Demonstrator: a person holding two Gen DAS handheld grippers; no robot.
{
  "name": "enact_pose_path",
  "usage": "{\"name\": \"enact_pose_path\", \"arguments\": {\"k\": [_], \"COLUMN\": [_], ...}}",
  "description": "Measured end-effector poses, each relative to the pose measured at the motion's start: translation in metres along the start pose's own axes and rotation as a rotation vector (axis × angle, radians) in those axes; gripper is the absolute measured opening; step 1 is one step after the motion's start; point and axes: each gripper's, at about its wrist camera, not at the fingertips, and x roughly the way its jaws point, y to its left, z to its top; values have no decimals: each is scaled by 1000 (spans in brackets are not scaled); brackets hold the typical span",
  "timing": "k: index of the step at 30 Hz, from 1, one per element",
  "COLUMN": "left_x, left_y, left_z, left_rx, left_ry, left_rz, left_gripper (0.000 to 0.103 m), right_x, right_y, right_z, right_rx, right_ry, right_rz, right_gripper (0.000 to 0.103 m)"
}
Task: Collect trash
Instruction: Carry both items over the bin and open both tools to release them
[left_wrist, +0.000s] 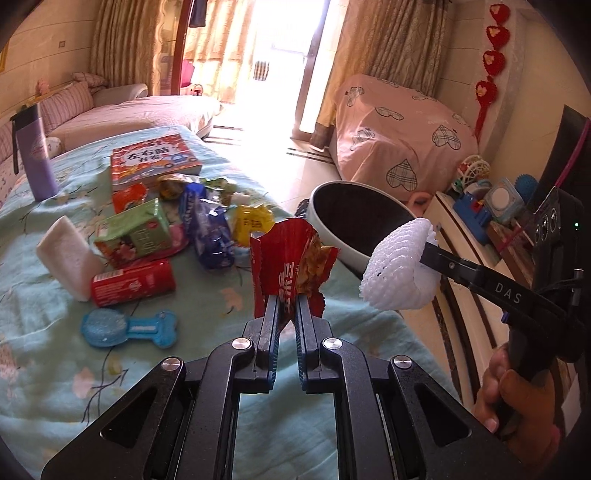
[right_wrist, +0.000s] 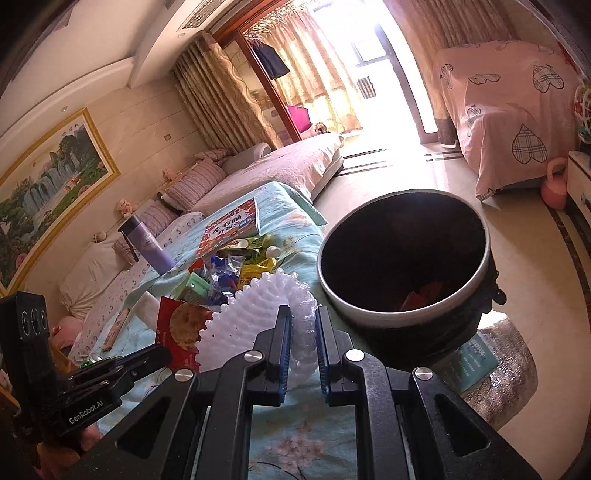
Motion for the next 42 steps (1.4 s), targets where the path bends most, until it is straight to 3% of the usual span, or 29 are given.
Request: {"name": "enact_pose_path", "arguments": {"k": [23,42], "left_x": [50,125], "left_y": [-52,-79], "left_z": [56,86], "left_rx": [68,89], "left_ry": [-4,89], "left_rz": [-63,-93], "left_gripper": [6,6], "right_x": [1,43], "right_y": [-62,-101], "right_z": [46,72], "right_rx": [49,56], "right_ry": [-64,10], "right_rz": [-85,-148], "right_gripper": [12,15]}}
